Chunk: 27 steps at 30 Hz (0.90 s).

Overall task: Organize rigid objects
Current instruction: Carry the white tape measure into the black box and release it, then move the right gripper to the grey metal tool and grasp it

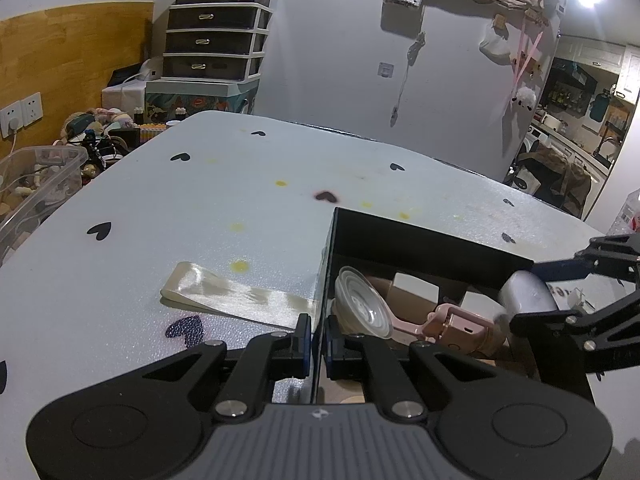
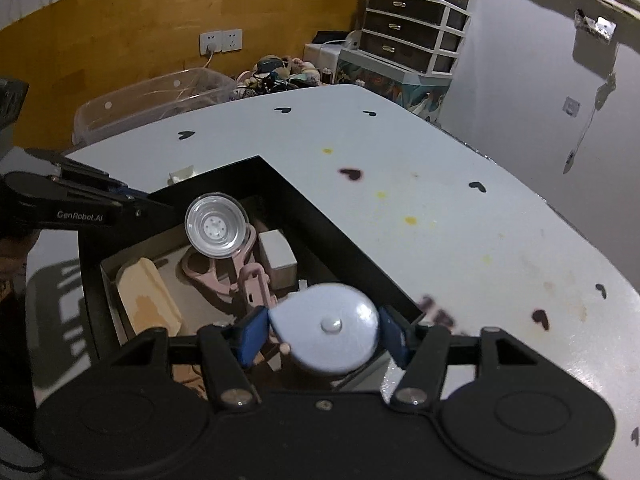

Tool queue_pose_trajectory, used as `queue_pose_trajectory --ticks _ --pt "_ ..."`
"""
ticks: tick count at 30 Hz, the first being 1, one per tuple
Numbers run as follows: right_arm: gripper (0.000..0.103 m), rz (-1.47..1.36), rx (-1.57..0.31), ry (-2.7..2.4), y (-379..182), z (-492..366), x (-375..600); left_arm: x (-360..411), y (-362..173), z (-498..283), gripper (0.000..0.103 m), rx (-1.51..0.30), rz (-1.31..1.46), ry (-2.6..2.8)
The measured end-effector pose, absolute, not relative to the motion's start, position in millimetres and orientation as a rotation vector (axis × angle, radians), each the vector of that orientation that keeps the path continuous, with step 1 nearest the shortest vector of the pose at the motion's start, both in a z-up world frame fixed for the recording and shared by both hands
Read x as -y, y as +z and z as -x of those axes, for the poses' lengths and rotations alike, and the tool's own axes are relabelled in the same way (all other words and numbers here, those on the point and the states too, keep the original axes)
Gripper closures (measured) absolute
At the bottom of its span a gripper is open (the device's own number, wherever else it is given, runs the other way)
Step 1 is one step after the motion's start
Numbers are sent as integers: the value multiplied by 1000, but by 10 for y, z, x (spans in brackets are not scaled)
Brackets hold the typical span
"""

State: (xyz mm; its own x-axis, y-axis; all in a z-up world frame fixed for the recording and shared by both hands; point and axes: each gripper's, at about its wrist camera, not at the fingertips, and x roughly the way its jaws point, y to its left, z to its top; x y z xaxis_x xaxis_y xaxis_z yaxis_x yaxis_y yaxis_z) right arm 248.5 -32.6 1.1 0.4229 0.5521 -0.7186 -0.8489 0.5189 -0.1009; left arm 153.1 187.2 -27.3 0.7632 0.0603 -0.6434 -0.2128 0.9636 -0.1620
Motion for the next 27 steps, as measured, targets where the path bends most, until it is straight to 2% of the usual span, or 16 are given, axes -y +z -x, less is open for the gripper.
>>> queue_pose_trajectory --ticks 1,2,14,20,24,27 --pt "27 495 -676 924 28 -2474 334 -1877 -276 -1525 97 -687 232 150" --pt "25 495 -675 918 47 -2468 344 -1878 -278 -1522 97 -688 232 150" --pt "23 459 -670 912 157 -2420 471 -1878 -284 -1527 97 -687 233 150" --pt "16 433 -649 937 257 -2313 515 -1876 -284 -1530 97 -687 232 150" --pt "6 397 -627 962 349 -2244 599 -1878 -285 -1528 97 -687 233 150" --pt "3 342 -597 966 415 -2208 712 -1879 -285 -1526 97 -687 232 150"
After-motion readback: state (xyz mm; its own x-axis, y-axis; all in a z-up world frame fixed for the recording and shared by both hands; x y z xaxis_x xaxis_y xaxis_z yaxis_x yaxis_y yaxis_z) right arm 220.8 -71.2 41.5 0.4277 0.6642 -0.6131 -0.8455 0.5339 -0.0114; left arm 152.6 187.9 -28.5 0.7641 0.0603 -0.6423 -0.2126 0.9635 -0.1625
